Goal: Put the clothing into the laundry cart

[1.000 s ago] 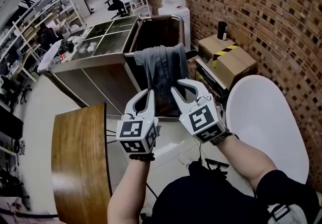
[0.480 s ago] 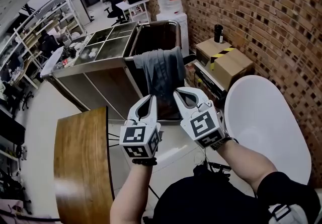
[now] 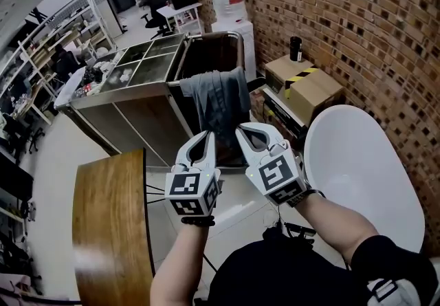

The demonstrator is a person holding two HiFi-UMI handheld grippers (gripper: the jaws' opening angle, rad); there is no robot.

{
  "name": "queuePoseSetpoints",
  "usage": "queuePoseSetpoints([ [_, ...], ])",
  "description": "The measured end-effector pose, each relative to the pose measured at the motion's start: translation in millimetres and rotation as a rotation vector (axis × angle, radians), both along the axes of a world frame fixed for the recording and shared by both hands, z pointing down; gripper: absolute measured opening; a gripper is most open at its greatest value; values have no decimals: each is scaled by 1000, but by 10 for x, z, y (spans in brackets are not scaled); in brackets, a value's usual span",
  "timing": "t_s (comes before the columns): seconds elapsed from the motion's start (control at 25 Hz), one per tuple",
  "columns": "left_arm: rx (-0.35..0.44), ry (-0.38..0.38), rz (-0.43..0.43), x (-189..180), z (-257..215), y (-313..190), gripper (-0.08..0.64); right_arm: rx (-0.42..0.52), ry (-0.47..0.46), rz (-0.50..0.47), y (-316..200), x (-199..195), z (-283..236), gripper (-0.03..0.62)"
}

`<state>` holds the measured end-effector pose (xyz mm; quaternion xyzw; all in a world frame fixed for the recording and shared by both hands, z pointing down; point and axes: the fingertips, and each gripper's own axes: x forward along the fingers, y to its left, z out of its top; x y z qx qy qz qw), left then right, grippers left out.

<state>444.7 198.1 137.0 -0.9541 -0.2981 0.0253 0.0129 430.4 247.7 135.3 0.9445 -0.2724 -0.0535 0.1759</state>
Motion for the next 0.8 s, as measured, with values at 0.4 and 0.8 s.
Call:
queuePoseSetpoints([
  [0.4,6,-2,7,30,54,27,3,3,-14,-9,-37,13,19,0],
  [0.8,11,-10,8,90,134,52,3,-2,-3,-15,-14,66,37,0],
])
